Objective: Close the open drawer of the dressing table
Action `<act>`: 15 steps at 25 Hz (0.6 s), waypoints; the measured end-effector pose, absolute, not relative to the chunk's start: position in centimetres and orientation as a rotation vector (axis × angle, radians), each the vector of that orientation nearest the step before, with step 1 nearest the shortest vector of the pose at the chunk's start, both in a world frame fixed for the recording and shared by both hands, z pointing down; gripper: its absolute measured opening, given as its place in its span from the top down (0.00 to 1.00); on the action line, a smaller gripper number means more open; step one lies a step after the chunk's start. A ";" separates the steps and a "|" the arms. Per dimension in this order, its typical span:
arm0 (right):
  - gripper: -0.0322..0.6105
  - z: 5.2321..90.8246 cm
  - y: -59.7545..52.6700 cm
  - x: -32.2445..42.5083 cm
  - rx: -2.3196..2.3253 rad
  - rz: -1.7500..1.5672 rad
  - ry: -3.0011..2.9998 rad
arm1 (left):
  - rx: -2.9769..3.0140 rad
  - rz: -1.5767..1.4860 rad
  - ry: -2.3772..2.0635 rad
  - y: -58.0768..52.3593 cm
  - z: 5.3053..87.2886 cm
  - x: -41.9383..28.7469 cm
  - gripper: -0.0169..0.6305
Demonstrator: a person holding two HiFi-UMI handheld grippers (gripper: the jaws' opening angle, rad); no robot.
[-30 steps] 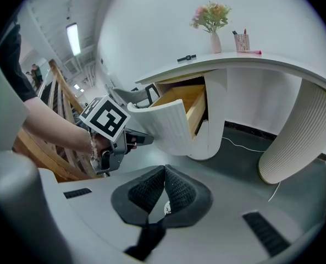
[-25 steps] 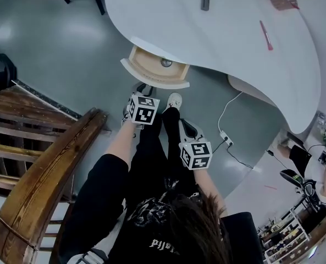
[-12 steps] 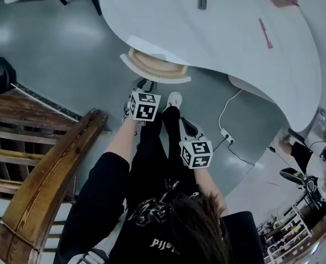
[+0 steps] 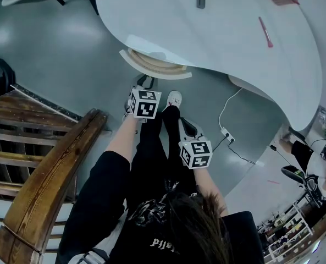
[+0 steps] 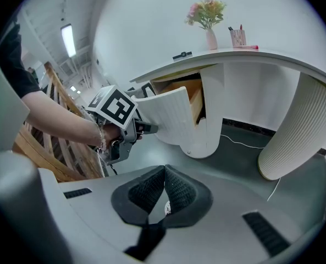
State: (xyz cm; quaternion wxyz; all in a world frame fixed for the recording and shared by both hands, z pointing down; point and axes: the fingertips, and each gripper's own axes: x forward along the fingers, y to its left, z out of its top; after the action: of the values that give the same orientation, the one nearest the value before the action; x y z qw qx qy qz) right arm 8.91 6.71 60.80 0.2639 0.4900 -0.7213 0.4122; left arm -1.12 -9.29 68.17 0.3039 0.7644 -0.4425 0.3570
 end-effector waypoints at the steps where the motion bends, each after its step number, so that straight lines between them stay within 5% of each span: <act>1: 0.91 60.8 6.7 8.9 1.326 1.115 -1.951 | 2.030 0.943 -1.174 -9.4 68.1 -1.1 0.79; 15: 0.91 61.2 6.9 9.5 1.359 1.154 -1.927 | 2.051 0.912 -1.211 -11.2 68.1 -0.4 0.79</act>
State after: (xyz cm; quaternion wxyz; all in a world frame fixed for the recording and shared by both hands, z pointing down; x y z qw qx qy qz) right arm 9.53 6.94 61.20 0.2551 0.5004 -0.7098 0.4251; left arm -0.36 -11.19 68.12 0.2915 0.7692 -0.4541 0.3422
